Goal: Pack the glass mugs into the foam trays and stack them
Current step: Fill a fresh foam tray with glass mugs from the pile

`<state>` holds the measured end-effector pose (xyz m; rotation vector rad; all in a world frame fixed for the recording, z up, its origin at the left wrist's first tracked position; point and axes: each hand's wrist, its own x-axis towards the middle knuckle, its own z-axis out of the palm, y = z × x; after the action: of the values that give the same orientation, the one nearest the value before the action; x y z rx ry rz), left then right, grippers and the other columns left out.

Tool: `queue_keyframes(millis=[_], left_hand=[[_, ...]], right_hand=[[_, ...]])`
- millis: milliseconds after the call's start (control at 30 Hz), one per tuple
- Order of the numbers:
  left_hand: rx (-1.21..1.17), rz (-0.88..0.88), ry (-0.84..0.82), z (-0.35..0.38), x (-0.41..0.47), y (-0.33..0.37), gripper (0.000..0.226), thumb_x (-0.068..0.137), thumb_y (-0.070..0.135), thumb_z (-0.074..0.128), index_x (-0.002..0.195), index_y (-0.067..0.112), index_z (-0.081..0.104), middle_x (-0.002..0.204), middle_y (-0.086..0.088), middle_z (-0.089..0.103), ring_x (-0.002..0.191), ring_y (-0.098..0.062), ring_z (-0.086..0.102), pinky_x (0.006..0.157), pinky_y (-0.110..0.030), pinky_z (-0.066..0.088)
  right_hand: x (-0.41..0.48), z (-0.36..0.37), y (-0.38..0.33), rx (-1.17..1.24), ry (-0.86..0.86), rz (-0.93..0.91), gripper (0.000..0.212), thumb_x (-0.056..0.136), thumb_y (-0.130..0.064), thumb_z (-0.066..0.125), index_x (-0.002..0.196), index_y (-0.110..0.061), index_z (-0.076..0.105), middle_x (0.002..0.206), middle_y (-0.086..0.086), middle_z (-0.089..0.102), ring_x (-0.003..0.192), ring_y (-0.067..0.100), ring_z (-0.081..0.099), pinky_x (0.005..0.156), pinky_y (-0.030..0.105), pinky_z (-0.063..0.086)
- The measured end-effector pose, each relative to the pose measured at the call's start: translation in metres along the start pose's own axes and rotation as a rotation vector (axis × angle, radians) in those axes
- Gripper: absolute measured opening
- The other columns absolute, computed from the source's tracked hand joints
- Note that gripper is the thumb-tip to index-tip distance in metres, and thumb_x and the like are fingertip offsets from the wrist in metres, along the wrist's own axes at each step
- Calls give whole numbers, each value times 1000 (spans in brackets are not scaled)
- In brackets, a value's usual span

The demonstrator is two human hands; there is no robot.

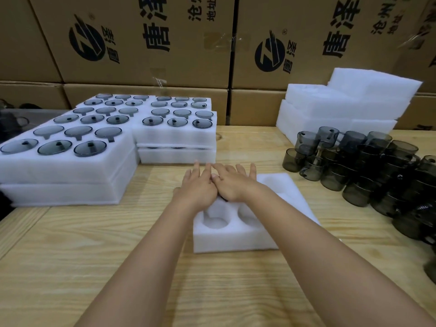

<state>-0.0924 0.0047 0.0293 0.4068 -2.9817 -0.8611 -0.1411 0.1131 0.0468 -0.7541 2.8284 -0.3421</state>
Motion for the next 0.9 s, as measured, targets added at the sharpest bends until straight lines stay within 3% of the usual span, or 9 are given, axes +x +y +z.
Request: queue_keyframes(millis=[133, 233, 300, 367, 433, 533, 667, 800, 900], left_hand=[[-374, 48, 106, 3, -8, 0, 48, 102, 26, 33, 149, 23, 30, 161, -3, 7, 147, -23, 11, 117, -33, 12], [-1171, 61, 144, 10, -22, -5, 36, 99, 12, 42, 133, 19, 49, 140, -7, 48, 126, -20, 50, 105, -34, 41], [-1530, 35, 214, 14, -34, -12, 29, 99, 18, 42, 126, 28, 50, 131, 4, 53, 113, -7, 58, 87, -22, 49], [-1575, 64, 217, 16, -38, -15, 29, 99, 21, 43, 125, 32, 50, 137, 4, 48, 125, -11, 50, 95, -24, 44], [-1477, 93, 183, 17, -37, -14, 35, 95, 18, 49, 129, 30, 50, 144, -1, 44, 130, -15, 46, 106, -33, 39], [-1344, 139, 176, 18, -35, -13, 49, 79, 20, 58, 127, 26, 52, 139, 1, 48, 119, -12, 53, 95, -26, 45], [-1473, 107, 152, 20, -30, -18, 46, 71, 21, 68, 115, 30, 61, 117, 5, 65, 105, -18, 64, 88, -35, 50], [-1494, 66, 170, 22, -27, -19, 44, 72, 21, 68, 115, 30, 61, 118, 2, 66, 110, -23, 62, 93, -41, 48], [-1532, 52, 159, 23, -27, -20, 47, 71, 18, 73, 116, 30, 60, 115, 2, 68, 105, -23, 66, 85, -38, 52]], right_hand=[[-2, 3, 5, 122, 31, -53, 49, 99, -48, 12, 146, -38, 21, 154, -1, 25, 141, 26, 14, 112, 49, -8], [-5, -1, 8, 235, 139, -95, 51, 98, -52, 21, 140, -30, 38, 146, 0, 40, 136, 27, 29, 113, 46, 12], [-4, -14, 22, 376, 324, -96, 47, 98, -44, 36, 135, -17, 45, 141, 5, 45, 130, 27, 38, 108, 41, 28], [-1, -34, 50, 351, 562, -35, 42, 96, -32, 46, 132, -11, 47, 137, 7, 46, 126, 25, 41, 102, 36, 33], [3, -56, 88, 256, 683, 95, 41, 94, -24, 46, 131, -9, 46, 137, 9, 43, 123, 27, 44, 95, 37, 37], [9, -79, 142, 138, 644, 272, 44, 93, -21, 46, 134, -7, 40, 140, 10, 35, 116, 35, 48, 85, 41, 42], [16, -90, 183, 73, 598, 302, 45, 91, -10, 47, 134, -10, 33, 137, 14, 37, 105, 35, 51, 73, 38, 42], [23, -91, 192, 31, 494, 323, 49, 91, -6, 49, 136, -8, 33, 138, 17, 37, 111, 37, 49, 87, 44, 46], [30, -92, 192, -29, 521, 284, 50, 90, -2, 48, 138, -11, 37, 139, 14, 39, 111, 37, 51, 79, 39, 44]])
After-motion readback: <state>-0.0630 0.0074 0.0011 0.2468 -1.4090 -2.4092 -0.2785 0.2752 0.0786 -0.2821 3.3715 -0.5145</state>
